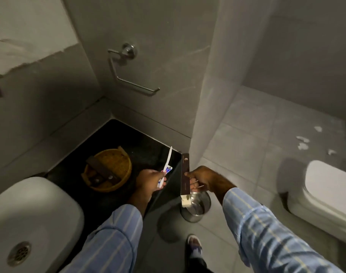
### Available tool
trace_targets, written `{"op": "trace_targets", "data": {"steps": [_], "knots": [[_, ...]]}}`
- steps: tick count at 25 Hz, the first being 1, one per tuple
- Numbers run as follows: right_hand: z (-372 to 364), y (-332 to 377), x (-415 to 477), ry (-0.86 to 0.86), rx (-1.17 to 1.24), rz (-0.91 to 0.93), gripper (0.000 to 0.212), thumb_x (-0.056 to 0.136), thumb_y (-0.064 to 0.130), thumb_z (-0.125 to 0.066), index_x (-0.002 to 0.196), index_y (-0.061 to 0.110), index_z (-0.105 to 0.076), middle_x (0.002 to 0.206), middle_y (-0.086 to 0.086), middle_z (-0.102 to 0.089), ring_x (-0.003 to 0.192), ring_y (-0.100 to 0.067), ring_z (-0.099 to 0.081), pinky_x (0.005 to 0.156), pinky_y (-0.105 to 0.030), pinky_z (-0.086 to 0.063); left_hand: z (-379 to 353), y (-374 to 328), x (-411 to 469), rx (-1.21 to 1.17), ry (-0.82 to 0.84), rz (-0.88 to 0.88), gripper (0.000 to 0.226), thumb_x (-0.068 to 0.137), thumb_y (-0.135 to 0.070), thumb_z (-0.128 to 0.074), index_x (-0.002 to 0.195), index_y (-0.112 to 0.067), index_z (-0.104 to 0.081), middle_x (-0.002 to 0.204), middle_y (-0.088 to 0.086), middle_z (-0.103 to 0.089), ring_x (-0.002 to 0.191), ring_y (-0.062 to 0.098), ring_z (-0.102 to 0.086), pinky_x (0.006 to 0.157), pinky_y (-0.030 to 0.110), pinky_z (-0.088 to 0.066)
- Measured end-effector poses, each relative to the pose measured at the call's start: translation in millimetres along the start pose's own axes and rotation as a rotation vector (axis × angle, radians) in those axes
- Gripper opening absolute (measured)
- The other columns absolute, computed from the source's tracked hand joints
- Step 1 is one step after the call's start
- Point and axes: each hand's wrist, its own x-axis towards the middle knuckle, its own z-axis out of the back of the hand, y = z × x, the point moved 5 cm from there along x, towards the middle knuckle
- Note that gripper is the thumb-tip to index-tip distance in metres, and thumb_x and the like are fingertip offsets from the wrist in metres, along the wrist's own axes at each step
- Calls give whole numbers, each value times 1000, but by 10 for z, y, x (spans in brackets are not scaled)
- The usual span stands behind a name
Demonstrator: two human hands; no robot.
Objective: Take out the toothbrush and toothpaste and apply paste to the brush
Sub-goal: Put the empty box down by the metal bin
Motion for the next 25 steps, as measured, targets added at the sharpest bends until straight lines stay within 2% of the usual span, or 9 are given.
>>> {"op": "trace_targets", "data": {"steps": [3, 5, 9, 11, 13, 15, 18, 22, 25], "knots": [[297, -396, 185, -75, 47, -54, 27, 95, 23, -59, 75, 5, -65, 59, -7, -63, 57, -21, -62, 60, -29, -54, -402, 169, 159, 25, 66, 34, 23, 87, -16, -73, 100, 2, -73, 84, 15, -75, 67, 23, -70, 57, 29, -56], [487, -672, 340, -124, 78, -100, 27, 96, 23, -58, 76, 6, -64, 63, -8, -63, 59, -22, -62, 59, -28, -54, -653, 297, 284, 53, 98, 70, 26, 86, -16, -73, 101, 6, -73, 82, 17, -74, 68, 27, -69, 63, 36, -58], [741, -1191, 681, -138, 130, -204, 25, 95, 27, -58, 101, 5, -68, 94, -15, -74, 81, -27, -71, 61, -31, -56, -1003, 547, 504, 188, 114, 104, 22, 84, -22, -74, 81, 0, -76, 86, 25, -75, 81, 39, -71, 88, 50, -59], [808, -1394, 865, -118, 158, -249, 25, 94, 26, -57, 105, 6, -66, 95, -14, -73, 83, -26, -71, 58, -28, -54, -1127, 632, 572, 198, 120, 135, 22, 85, -20, -73, 76, 0, -75, 78, 21, -74, 72, 33, -69, 80, 46, -59], [854, -1521, 1037, -94, 189, -287, 23, 93, 24, -58, 106, 6, -65, 93, -13, -72, 80, -25, -70, 55, -26, -53, -1218, 685, 619, 198, 117, 167, 16, 86, -16, -72, 79, -1, -74, 74, 15, -72, 66, 24, -67, 68, 37, -58], [884, -1580, 1228, -63, 217, -308, 23, 92, 22, -58, 106, 6, -65, 92, -12, -72, 78, -23, -69, 50, -24, -53, -1285, 701, 649, 196, 118, 174, 13, 87, -14, -71, 87, -1, -73, 74, 11, -72, 65, 19, -67, 63, 29, -56], [918, -1630, 1475, -34, 300, -343, 25, 92, 24, -58, 108, 6, -64, 97, -14, -71, 84, -26, -68, 58, -29, -55, -1327, 669, 664, 209, 113, 138, 13, 89, -12, -69, 92, 0, -72, 71, 8, -71, 60, 15, -67, 52, 21, -56], [982, -1718, 1639, -13, 460, -410, 28, 91, 25, -61, 111, 6, -62, 100, -15, -69, 84, -27, -66, 61, -32, -55, -1330, 680, 727, 219, 70, 145, 15, 90, -10, -68, 98, 3, -71, 77, 12, -71, 65, 18, -66, 57, 24, -55], [1078, -1708, 1631, -9, 319, -390, 29, 87, 27, -64, 106, 5, -65, 99, -15, -70, 84, -27, -67, 66, -33, -55, -1316, 688, 765, 269, 63, 145, 17, 89, -12, -69, 99, 2, -71, 80, 11, -72, 67, 17, -68, 54, 21, -54]]}}
